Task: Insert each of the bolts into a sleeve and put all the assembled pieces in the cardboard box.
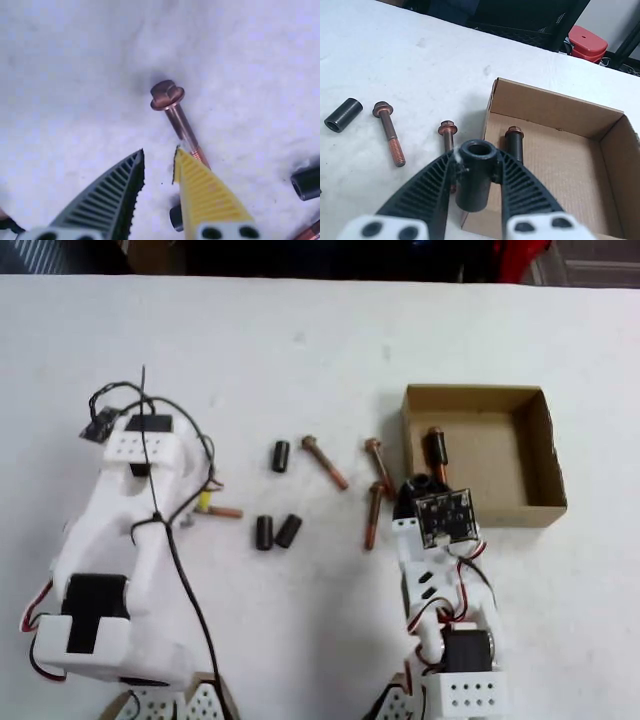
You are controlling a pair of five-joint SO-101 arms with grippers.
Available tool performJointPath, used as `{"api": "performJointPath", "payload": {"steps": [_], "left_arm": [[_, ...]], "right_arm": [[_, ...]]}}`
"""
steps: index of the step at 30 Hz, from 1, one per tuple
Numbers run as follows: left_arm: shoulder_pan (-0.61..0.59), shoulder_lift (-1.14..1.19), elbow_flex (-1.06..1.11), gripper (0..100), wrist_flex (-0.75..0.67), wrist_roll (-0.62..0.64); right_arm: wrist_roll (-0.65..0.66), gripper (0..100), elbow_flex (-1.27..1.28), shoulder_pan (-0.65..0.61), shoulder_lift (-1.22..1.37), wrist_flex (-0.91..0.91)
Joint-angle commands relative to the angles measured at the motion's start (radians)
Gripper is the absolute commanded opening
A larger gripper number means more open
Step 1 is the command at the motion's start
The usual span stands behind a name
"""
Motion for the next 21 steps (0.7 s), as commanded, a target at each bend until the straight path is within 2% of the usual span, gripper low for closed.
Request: {"api": "performJointPath", "payload": {"steps": [1,21], "left_arm": [[-0.004,-0.007,-0.012,13,-0.012,0.008],[-0.008,-0.004,-0.005,13,-0.012,0.009]], "right_arm": [[0.0,1.6,0.008,-0.001,-0.013,-0.01],[0.0,1.6,0.008,-0.002,-0.013,-0.016]]}}
